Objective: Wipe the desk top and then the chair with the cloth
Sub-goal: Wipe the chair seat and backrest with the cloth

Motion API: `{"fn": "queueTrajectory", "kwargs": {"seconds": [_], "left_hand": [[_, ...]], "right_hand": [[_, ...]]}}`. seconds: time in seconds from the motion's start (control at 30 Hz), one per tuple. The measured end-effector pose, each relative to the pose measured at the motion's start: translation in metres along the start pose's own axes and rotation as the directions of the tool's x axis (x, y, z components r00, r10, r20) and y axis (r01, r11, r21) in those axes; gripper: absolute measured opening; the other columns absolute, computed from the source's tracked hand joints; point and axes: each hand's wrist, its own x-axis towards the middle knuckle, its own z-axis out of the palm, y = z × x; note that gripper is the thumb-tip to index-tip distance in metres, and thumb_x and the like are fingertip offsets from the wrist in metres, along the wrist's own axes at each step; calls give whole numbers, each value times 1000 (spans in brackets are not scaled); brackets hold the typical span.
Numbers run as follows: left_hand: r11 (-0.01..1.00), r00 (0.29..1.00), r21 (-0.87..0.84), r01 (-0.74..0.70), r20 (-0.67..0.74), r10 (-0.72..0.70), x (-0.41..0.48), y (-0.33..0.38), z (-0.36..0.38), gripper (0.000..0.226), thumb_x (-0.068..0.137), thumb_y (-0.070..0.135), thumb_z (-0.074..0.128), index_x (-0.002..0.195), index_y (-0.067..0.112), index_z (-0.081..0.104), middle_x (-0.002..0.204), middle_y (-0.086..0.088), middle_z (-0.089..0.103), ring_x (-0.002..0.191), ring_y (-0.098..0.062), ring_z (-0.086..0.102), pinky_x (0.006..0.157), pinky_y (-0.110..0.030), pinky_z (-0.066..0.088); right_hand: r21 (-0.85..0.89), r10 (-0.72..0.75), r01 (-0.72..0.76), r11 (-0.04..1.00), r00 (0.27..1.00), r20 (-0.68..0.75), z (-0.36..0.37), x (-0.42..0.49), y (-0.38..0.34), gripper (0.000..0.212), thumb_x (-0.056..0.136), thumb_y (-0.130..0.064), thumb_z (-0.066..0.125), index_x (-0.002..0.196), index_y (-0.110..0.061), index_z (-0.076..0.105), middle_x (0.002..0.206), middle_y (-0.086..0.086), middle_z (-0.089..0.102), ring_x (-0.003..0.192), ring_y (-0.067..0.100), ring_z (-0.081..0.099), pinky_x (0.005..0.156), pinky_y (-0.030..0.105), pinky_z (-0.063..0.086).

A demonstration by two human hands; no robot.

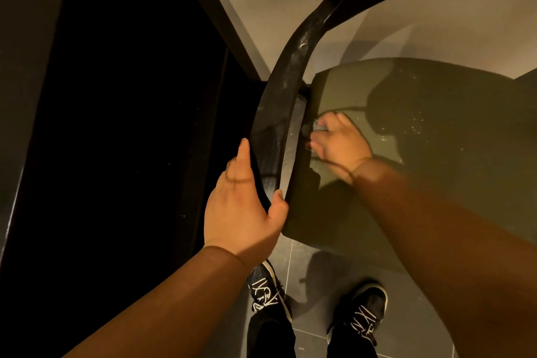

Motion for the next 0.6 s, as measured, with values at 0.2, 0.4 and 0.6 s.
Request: {"fn": "queueTrajectory", "kwargs": {"seconds": [0.2,0.4,0.6], "left_hand": [[1000,1000,16,1,-4,-1,-1,0,0,94,89,60,42,167,22,4,155,-9,46,138,-21,45,107,-29,39],[1000,1000,24,-1,-7,1,-1,1,-1,95,90,60,42,167,19,4,153,-3,44,131,-13,40,102,-24,33],[1000,1000,6,-1,-3,1,0,3,0,95,88,59,42,166,22,4,153,-4,45,131,-12,40,102,-25,34]], "right_hand": [[27,187,-185,982,977,-104,-12,10,-14,16,90,-26,65,97,-12,64,97,14,58,87,34,56,74,41,51],[-36,13,-11,999,998,66,-22,14,2,24,93,-35,64,98,-12,64,93,11,59,80,30,58,66,38,50],[-8,356,-357,934,932,-72,-39,44,34,21,93,-45,54,91,-26,63,91,4,61,80,26,60,65,31,46]]}}
